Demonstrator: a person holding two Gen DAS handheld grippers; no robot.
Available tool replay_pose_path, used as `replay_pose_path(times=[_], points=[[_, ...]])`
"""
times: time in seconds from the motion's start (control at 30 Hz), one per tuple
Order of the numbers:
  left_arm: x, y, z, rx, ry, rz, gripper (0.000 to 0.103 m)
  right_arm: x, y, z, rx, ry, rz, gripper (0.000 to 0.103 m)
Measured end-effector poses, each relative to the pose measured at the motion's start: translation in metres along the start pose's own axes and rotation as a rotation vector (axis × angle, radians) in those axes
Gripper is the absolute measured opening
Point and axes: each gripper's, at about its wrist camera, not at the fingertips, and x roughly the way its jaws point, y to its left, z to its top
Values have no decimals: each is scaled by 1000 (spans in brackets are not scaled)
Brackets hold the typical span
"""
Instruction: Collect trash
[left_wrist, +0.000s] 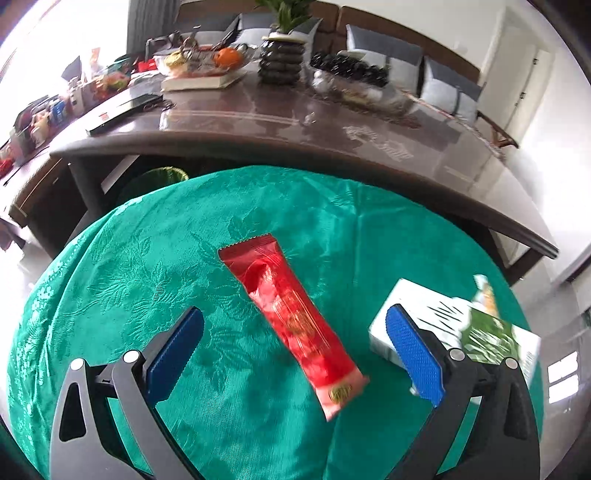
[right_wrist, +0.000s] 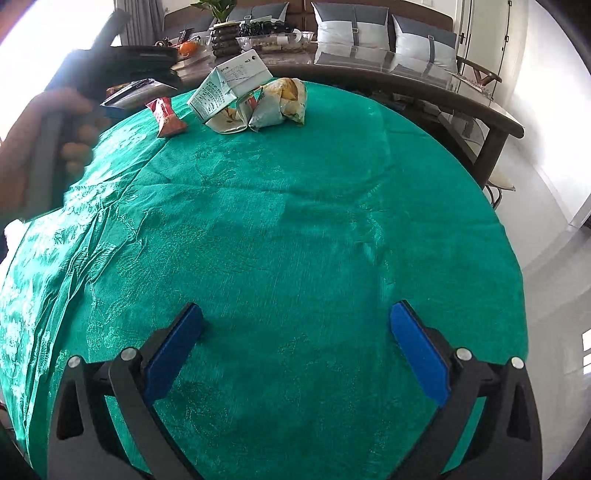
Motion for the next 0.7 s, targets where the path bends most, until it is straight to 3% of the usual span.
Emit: replay_pose_path(times=[0.13, 0.2, 0.23, 0.3, 0.37, 0.53, 0.7], points=[[17, 9, -6, -84, 30, 44, 97, 0, 0, 0, 1, 0, 0, 98], [22, 12, -10, -82, 43, 42, 87, 0, 0, 0, 1, 0, 0, 98], [23, 12, -12, -73, 50, 36, 76, 0, 0, 0, 1, 0, 0, 98], [18, 13, -16, -47, 32, 8, 42, 0, 0, 0, 1, 0, 0, 98], [15, 17, -16, -48, 49, -40, 21, 0, 0, 0, 1, 0, 0, 98], [-20, 26, -25, 55, 57, -126, 15, 0, 0, 0, 1, 0, 0, 98], [-72, 40, -63, 256, 127, -237, 14, 0, 0, -1, 1, 1, 0, 98]])
